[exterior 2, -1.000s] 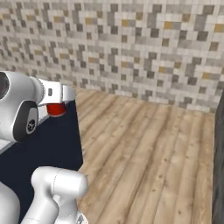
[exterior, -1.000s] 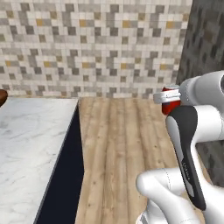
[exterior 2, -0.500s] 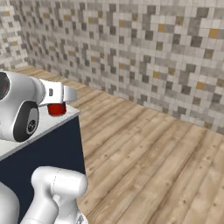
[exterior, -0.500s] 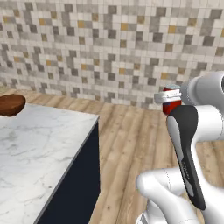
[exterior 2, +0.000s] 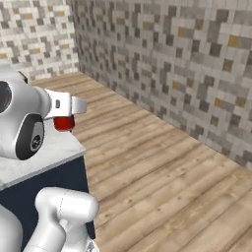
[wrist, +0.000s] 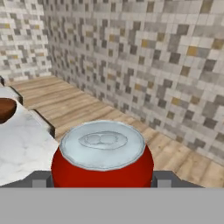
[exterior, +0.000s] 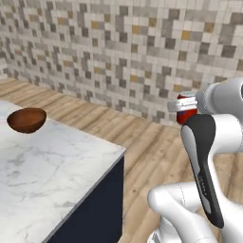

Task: Open the fridge, grab two sodas, and place both sodas inside the bowl with ice on the dining counter.

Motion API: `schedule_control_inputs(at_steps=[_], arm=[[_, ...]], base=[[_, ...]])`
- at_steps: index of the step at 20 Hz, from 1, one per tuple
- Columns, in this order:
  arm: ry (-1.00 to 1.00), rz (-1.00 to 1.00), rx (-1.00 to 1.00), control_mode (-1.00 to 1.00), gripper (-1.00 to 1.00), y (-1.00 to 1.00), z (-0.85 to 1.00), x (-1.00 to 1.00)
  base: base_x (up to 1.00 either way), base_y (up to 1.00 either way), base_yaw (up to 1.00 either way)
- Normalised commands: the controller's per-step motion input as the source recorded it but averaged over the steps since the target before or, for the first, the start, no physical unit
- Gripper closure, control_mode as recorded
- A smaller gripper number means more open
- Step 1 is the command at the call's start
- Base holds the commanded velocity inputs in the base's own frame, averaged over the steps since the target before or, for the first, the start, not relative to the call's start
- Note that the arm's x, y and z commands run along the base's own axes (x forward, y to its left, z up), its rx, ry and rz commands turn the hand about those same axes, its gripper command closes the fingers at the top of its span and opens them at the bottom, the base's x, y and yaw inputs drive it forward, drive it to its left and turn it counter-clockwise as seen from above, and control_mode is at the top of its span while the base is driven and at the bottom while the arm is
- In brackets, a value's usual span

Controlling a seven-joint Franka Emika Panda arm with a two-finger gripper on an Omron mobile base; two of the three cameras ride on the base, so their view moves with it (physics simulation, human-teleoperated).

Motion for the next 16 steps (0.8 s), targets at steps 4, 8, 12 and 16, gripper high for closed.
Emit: schedule_control_inputs(at_steps=[4, 8, 12, 16], arm=[[0.00, 0.00, 0.00, 1.00, 1.00, 0.00, 0.00, 0.00], [0.00, 0.00, 0.00, 1.00, 1.00, 0.00, 0.00, 0.00], [0.00, 0.00, 0.00, 1.00, 1.00, 0.00, 0.00, 0.00], [0.00, 0.00, 0.00, 1.00, 1.00, 0.00, 0.00, 0.00]], base=[[0.99, -0.39, 0.38], [0.78, -0.60, 0.34], [0.73, -0.64, 0.33], [0.69, -0.67, 0.32]])
